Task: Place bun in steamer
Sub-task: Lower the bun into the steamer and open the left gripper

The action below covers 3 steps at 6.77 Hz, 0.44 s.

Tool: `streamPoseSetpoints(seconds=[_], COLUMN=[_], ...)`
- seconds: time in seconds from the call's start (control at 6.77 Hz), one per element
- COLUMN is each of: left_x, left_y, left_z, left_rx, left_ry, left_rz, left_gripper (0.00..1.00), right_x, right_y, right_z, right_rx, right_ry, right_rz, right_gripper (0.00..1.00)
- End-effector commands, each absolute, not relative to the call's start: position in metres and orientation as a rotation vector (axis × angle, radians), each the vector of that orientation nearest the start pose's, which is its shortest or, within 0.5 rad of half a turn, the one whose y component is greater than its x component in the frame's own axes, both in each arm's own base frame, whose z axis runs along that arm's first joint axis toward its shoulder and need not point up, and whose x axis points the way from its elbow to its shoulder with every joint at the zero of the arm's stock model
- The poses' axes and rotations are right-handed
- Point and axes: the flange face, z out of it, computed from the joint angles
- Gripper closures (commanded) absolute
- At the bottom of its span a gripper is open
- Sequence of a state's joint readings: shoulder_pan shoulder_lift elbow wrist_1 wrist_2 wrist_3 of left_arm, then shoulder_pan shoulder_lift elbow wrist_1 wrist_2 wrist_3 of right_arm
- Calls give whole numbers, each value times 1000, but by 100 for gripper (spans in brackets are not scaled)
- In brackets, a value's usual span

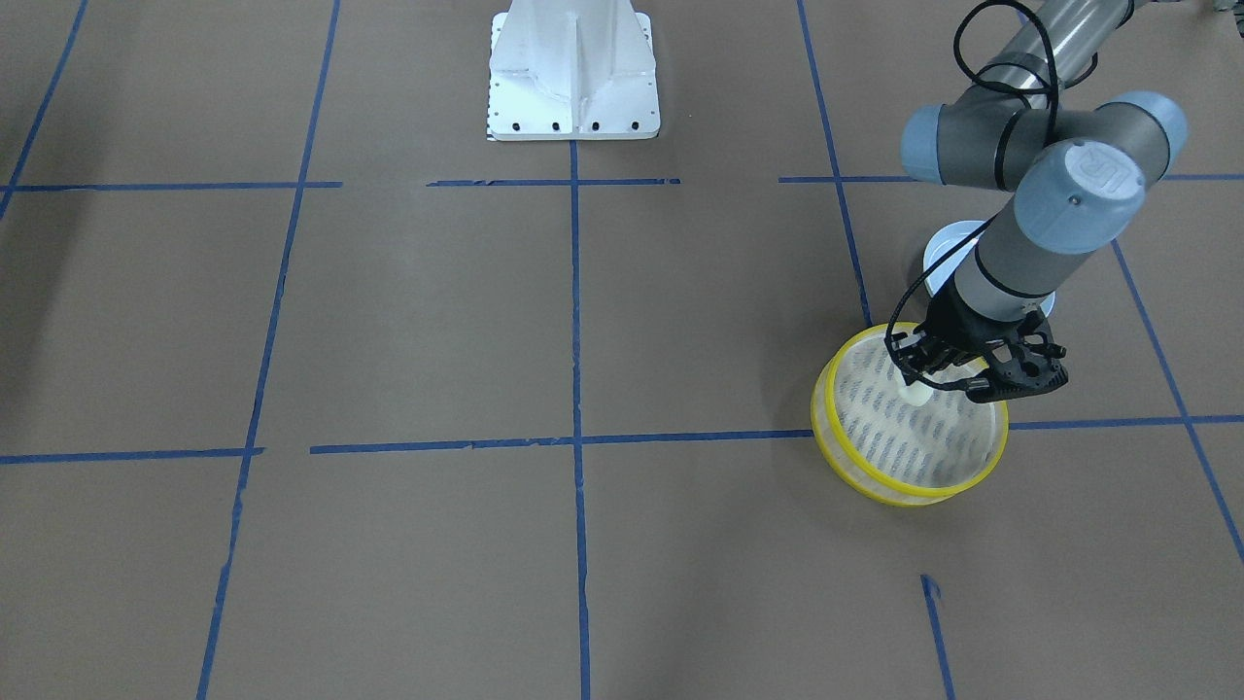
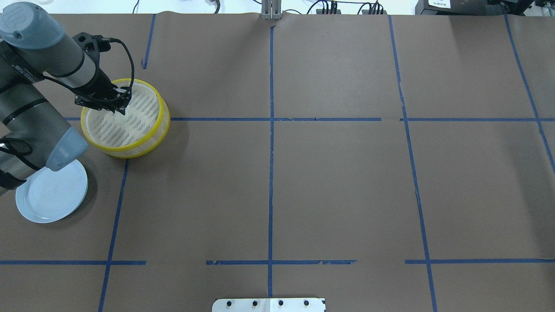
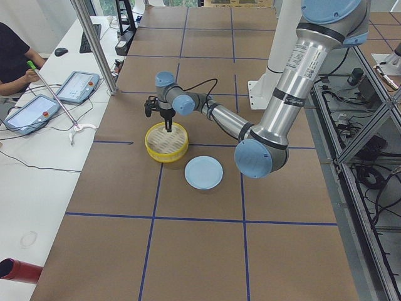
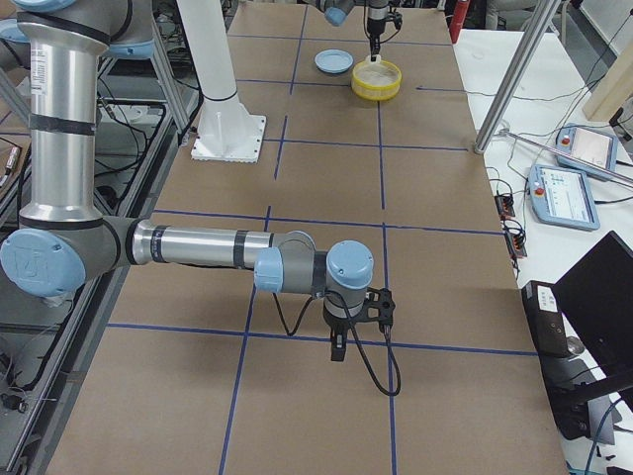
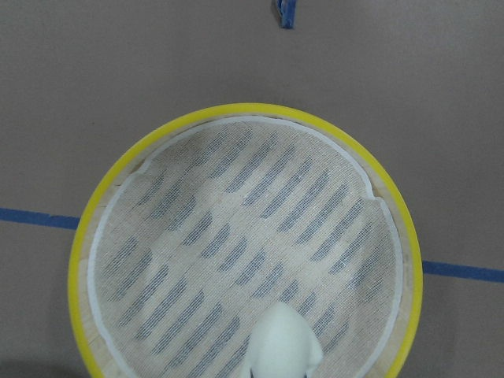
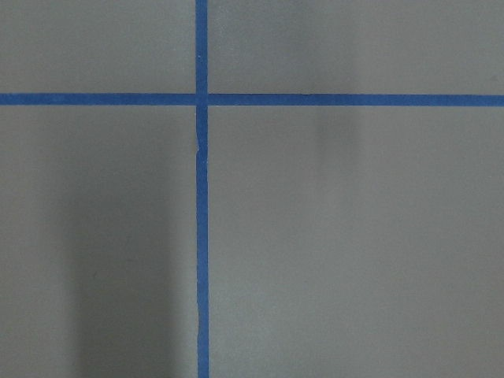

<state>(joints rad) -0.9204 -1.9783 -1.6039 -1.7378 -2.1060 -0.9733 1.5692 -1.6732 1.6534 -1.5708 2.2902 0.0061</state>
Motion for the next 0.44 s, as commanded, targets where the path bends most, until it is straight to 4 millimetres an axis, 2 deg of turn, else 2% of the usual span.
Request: streamPoseSetpoints(seconds=[0.0,0.15,0.3], left_x=[344,346,346], left_y=[-573,-575,-580], left_z=[420,431,435], left_rx=[38,44,67], left_ry=[776,780,767], left_rz=[-142,-140,-149], left_gripper=[78,71,59], right_x=[67,67,67], right_y=[-447,-447,-447], right_z=[670,670,670], right_rx=[-22,-22,-22], right_ry=[-719,-719,-719], right_rz=[12,12,12], right_gripper=[0,0,0])
